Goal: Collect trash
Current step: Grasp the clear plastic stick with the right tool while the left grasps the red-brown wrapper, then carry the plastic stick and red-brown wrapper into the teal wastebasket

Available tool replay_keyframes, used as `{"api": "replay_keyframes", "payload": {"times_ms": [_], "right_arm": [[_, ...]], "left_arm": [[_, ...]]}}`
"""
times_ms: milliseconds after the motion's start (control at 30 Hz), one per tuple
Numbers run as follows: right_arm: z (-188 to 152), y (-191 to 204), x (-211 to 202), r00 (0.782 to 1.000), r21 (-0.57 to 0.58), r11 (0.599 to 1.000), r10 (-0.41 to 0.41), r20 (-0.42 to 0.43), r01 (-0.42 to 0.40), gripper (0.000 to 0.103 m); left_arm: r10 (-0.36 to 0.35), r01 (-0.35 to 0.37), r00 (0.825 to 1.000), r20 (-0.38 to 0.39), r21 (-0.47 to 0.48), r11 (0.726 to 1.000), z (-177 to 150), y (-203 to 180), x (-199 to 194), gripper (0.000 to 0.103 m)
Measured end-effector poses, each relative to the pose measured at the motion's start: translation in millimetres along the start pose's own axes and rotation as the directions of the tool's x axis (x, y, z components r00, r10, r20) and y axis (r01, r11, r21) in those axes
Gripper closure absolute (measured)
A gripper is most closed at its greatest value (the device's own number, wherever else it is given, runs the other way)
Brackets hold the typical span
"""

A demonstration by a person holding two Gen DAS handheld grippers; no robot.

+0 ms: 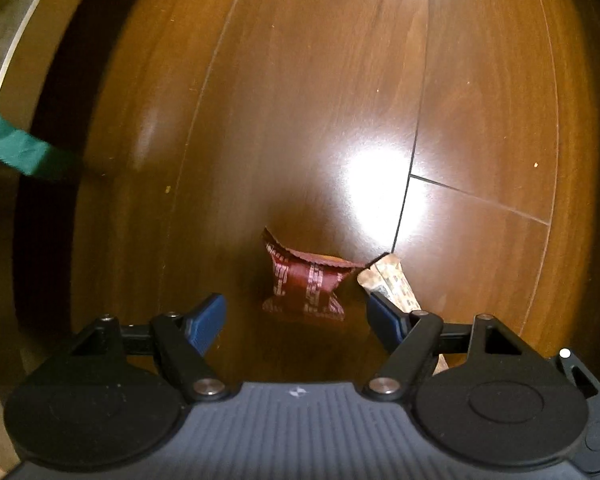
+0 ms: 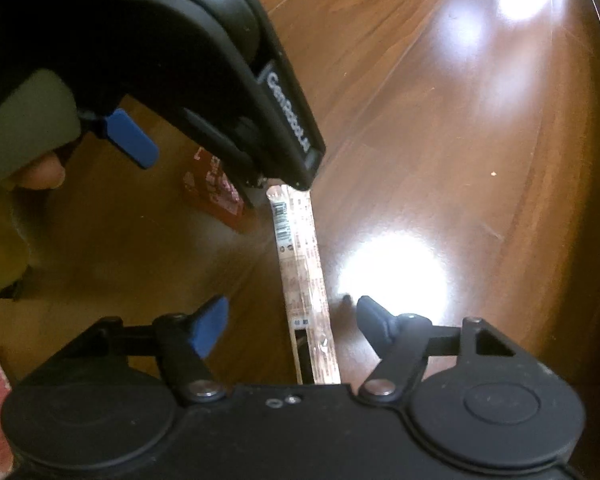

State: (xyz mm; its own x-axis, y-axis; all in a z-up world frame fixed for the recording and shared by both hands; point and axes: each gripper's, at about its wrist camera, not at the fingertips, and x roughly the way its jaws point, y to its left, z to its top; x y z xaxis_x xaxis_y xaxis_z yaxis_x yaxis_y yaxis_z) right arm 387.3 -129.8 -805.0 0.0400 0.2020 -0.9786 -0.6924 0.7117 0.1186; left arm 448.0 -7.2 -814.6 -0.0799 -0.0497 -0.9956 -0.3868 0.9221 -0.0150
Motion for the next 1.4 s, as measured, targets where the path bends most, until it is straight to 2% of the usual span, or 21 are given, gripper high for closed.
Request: {"api": "replay_keyframes", "payload": {"times_ms": [100,133,200,300,367,467,533,567,667,800,900,1067,1167,1267,1400], "right_arm": [[0,5,9,1.0,-0.005,1.0,-0.021,0.003,0.021,0.045],[0,8,11,0.999,-0.012,0.999,-0.033,0.003,0.033,0.05],[-1,10,15,0.999,-0.017,0.999,-0.05,0.003,0.05,0.053],[0,16,21,0.997,-0.022,0.997,-0.075,0.015,0.075,0.054],[-1,20,23,0.996,-0.027,0.996,-0.082,0.028,0.083,0.057],[0,24,21,0.995,-0.048,0.994,-0.092,0.039,0.094,0.064],[-2,28,20,0.995,-0.056,0.994,-0.09,0.041,0.093,0.074],[-2,30,19,0.995,-0.059,0.994,-0.089,0.041,0.091,0.079],[-1,35,18,0.995,-0.035,0.995,-0.088,0.046,0.09,0.083],[-1,26,14,0.993,0.012,0.994,-0.112,0.038,0.112,0.085],[-6,19,5,0.993,0.094,0.989,-0.119,0.021,0.117,0.085],[-13,7,-37,0.99,0.211,0.969,-0.138,0.021,0.131,0.085],[-15,3,-79,0.988,0.27,0.953,-0.15,0.026,0.137,0.085],[-15,-3,-137,0.989,0.35,0.93,-0.139,0.048,0.114,0.085],[-12,-9,-211,0.987,0.389,0.916,-0.14,0.082,0.097,0.085]], "left_arm": [[0.0,-0.001,1.0,0.014,0.015,1.0,1,1,7,0.028],[-0.001,0.001,1.0,0.019,0.017,1.0,2,2,8,0.035],[-0.012,0.012,1.0,0.012,0.018,1.0,3,3,12,0.046],[-0.02,0.019,1.0,0.016,0.028,0.999,4,4,14,0.049],[-0.023,0.023,1.0,0.015,0.038,0.999,6,6,19,0.059],[-0.014,0.012,0.999,0.03,0.055,0.998,10,3,19,0.061],[-0.019,0.017,0.999,0.031,0.064,0.998,11,2,19,0.069],[-0.028,0.027,0.999,0.024,0.06,0.998,12,3,18,0.069],[-0.021,0.019,0.999,0.032,0.072,0.997,13,2,15,0.07],[-0.006,0.004,0.999,0.036,0.072,0.997,12,1,5,0.071],[0.001,-0.003,1.0,0.03,0.073,0.997,8,1,-7,0.071],[0.015,-0.018,0.999,0.033,0.085,0.996,-6,-4,-42,0.071],[-0.019,0.017,0.999,0.028,0.07,0.997,-9,-8,-77,0.071],[-0.061,0.058,0.997,0.044,0.079,0.995,-21,-19,-126,0.071],[-0.104,0.099,0.992,0.064,0.084,0.992,-34,-27,-197,0.071]]}}
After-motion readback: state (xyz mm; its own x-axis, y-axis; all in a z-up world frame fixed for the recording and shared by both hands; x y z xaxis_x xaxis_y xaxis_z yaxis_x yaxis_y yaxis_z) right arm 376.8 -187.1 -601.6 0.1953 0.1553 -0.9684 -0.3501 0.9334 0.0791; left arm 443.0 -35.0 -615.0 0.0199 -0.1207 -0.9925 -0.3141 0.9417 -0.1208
